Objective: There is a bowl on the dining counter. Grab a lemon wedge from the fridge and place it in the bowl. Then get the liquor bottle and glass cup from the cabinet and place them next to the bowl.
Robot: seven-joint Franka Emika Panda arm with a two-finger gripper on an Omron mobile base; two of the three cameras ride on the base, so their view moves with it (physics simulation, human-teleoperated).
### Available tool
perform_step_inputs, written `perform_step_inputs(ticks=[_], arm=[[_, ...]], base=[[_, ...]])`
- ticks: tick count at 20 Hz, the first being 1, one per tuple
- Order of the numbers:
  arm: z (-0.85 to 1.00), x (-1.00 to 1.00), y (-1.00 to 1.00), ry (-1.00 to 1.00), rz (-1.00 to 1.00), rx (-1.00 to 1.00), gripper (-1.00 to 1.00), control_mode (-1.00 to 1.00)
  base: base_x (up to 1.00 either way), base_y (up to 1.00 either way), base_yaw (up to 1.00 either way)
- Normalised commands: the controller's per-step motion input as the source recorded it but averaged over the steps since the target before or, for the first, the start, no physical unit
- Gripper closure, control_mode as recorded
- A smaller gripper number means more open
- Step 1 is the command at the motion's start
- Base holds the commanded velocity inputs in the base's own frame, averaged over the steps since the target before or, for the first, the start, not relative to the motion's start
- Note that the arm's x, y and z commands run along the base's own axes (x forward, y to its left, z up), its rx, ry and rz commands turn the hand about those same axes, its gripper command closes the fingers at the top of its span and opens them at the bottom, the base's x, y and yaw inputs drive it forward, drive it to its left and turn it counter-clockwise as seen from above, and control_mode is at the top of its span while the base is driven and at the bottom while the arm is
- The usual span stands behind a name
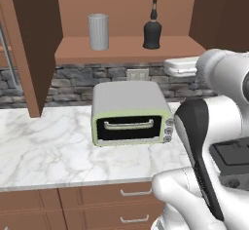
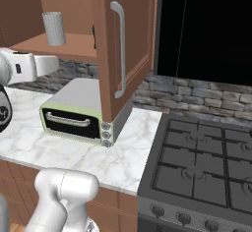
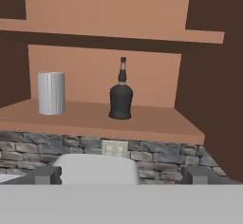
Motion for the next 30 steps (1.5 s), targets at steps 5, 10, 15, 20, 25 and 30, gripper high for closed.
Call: perform_step_inputs(ticks=[5,10,15,20,25,30], arm=[[0.07,0.24,-0.15,-0.03,0.0,0.0,-1.0,-1.0],[0.0,0.41,-0.02,0.0,0.0,0.0,-1.0,-1.0],[0.0,0.37,-0.01,0.01,0.0,0.0,-1.0,-1.0],[0.0,0.3,0.0,0.02,0.0,0.0,-1.0,-1.0],[0.0,0.36,-0.02,0.0,0.0,0.0,-1.0,-1.0],[0.01,0.53,0.0,0.0,0.0,0.0,-1.0,-1.0]], base=[[0.0,0.0,0.0],[0.0,0.0,0.0],[0.0,0.0,0.0],[0.0,0.0,0.0],[0.0,0.0,0.0],[0.0,0.0,0.0]])
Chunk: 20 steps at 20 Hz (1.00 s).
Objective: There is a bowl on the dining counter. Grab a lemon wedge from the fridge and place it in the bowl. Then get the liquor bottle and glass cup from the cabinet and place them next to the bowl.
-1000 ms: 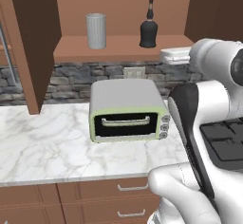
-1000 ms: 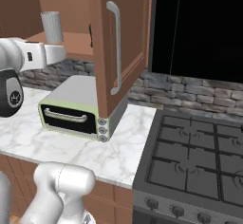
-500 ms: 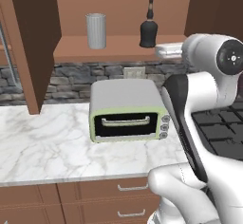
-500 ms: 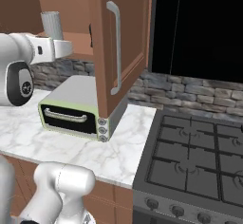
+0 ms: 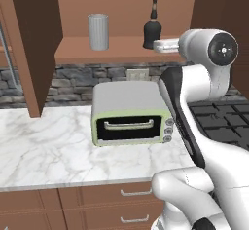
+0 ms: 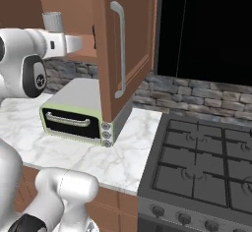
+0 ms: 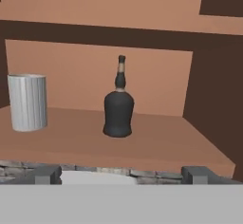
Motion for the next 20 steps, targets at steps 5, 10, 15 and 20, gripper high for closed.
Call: perform_step_inputs(ticks=[5,10,15,20], arm=[[0.05,0.43,0.0,-0.02,0.0,0.0,-1.0,-1.0],[0.02,0.33,0.0,-0.09,0.0,0.0,-1.0,-1.0],[0.02,0.18,-0.02,-0.21,0.0,0.0,-1.0,-1.0],[0.12,0.19,-0.03,-0.09,0.0,0.0,-1.0,-1.0]], base=[[0.0,0.0,0.0],[0.0,0.0,0.0],[0.0,0.0,0.0],[0.0,0.0,0.0]])
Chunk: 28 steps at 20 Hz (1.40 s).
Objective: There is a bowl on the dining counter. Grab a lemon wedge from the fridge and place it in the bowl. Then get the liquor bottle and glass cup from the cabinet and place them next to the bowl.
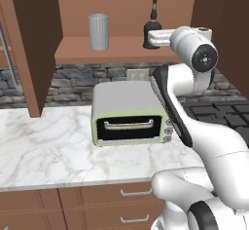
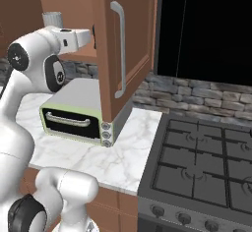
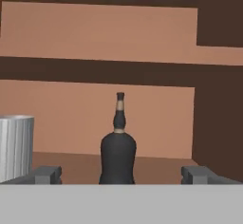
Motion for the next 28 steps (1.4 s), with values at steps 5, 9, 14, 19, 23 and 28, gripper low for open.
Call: perform_step_inputs(ticks=[5,9,14,19,23,28], arm=[[0.02,0.4,0.0,0.0,0.0,0.0,-1.0,-1.0],[0.01,0.46,0.0,0.0,0.0,0.02,-1.0,-1.0],[0.15,0.44,0.0,0.03,0.0,0.04,-1.0,-1.0],[0.29,0.41,0.0,0.08,0.0,0.06,-1.0,-1.0],[0.26,0.36,-0.01,0.06,0.0,0.07,-1.0,-1.0],[0.18,0.32,0.0,0.05,0.0,0.04,-1.0,-1.0]], base=[[0.0,0.0,0.0],[0.0,0.0,0.0],[0.0,0.0,0.0],[0.0,0.0,0.0],[0.0,0.0,0.0],[0.0,0.0,0.0]])
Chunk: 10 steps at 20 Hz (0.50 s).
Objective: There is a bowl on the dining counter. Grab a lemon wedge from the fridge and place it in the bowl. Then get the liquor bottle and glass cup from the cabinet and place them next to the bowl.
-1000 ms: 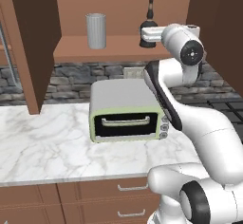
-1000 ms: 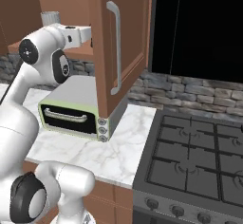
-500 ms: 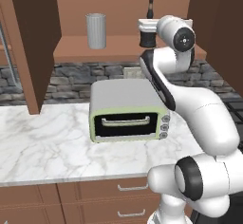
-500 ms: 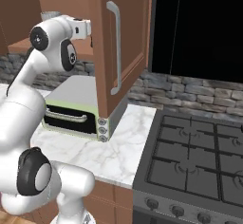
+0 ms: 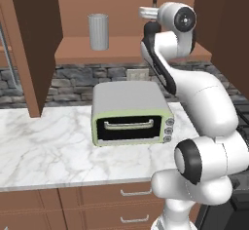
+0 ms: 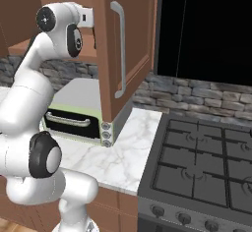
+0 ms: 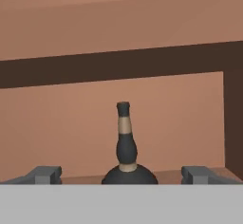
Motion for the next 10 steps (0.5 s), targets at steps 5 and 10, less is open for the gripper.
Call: perform_step_inputs(ticks=[5,10], arm=[[0.02,0.14,-0.01,0.02,0.0,0.0,-1.0,-1.0],[-0.01,0.27,-0.01,0.0,0.0,-0.01,-1.0,-1.0]], base=[[0.0,0.0,0.0],[0.0,0.0,0.0]])
